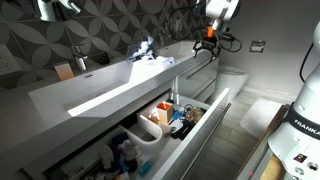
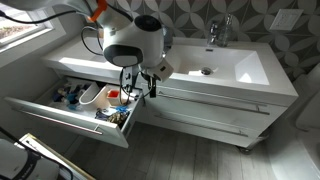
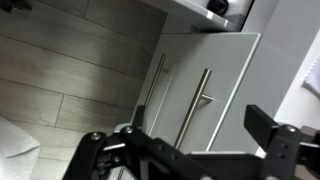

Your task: Open the top right drawer

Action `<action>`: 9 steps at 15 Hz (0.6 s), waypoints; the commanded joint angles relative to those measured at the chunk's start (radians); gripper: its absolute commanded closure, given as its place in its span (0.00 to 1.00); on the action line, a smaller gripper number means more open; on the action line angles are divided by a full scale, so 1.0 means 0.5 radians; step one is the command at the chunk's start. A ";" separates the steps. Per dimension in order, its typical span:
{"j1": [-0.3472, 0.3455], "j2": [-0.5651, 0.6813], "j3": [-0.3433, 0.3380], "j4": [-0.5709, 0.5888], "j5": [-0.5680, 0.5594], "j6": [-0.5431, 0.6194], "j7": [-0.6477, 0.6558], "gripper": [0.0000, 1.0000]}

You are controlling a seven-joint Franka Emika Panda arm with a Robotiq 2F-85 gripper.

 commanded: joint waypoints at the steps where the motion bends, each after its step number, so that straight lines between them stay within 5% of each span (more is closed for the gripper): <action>1: -0.080 0.081 0.058 0.055 0.093 0.034 -0.094 0.00; 9: -0.435 0.559 0.158 0.398 0.757 -0.024 -0.709 0.00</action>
